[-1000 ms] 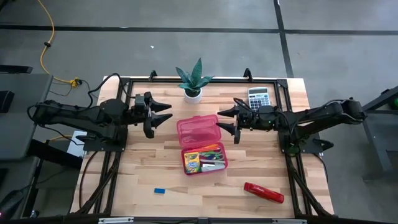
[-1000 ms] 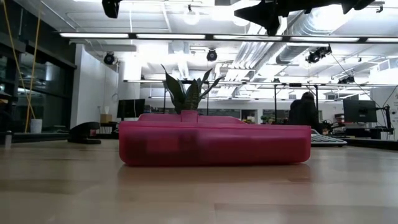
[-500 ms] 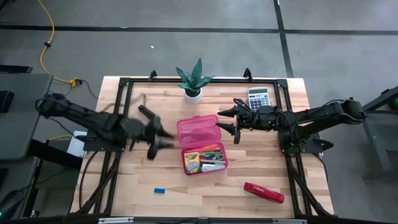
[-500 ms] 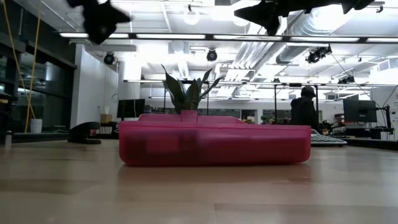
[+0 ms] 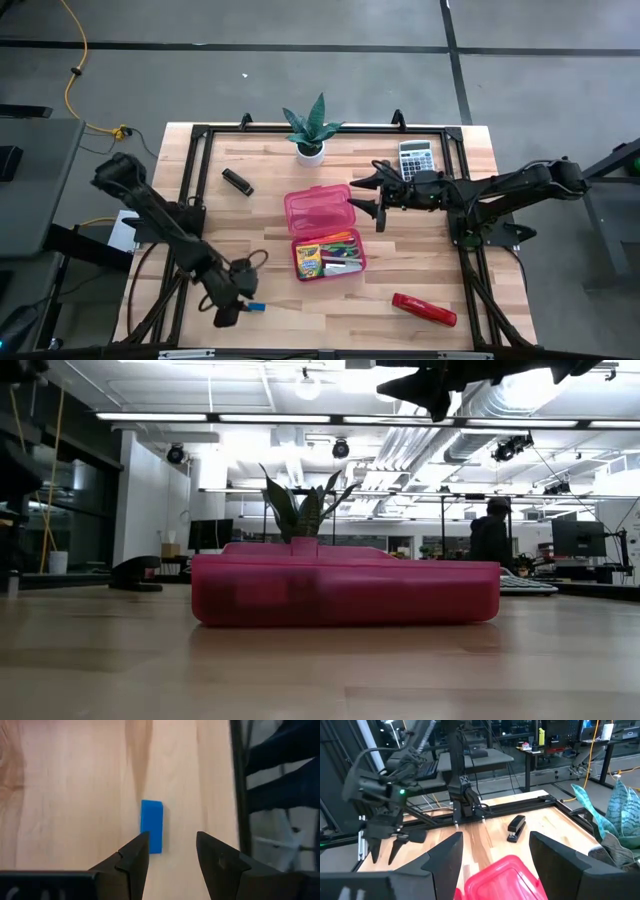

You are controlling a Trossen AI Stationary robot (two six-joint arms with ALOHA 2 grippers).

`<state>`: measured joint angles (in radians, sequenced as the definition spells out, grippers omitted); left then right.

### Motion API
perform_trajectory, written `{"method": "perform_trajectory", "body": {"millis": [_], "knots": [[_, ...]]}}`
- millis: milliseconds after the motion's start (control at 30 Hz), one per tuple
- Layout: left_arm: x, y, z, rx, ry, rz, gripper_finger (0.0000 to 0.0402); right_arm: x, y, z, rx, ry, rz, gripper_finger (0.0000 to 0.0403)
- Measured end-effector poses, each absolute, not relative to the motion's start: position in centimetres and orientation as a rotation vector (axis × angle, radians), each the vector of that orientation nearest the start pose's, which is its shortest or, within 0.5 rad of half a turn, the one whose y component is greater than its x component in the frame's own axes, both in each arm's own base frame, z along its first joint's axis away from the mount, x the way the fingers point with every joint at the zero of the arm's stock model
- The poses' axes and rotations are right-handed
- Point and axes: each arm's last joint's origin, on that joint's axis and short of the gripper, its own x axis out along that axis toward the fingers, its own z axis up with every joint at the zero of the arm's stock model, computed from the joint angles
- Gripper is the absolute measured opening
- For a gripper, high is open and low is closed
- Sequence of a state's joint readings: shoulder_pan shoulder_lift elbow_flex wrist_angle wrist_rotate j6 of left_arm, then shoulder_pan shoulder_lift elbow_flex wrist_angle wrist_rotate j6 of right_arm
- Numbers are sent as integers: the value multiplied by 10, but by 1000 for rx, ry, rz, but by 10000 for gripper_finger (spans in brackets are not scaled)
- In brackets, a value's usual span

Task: Pack school essentials
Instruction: Put the blue eraser into the red supply box

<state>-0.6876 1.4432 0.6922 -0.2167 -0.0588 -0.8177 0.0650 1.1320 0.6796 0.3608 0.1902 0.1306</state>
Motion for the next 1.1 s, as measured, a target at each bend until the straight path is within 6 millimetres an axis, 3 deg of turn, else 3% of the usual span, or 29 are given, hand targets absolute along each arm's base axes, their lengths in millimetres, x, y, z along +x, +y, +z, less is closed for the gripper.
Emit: {"method": "perform_trajectory", "body": {"millis": [367, 700, 1100], "knots": [[234, -192, 158, -118, 1166, -82, 150, 250, 11, 278, 117, 113, -132, 220], [236, -205, 131, -62, 1241, -54, 150, 250, 11, 276, 115, 131, -133, 220], [235, -205, 124, -38, 1237, 21, 130, 250, 11, 276, 115, 132, -133, 220]]}}
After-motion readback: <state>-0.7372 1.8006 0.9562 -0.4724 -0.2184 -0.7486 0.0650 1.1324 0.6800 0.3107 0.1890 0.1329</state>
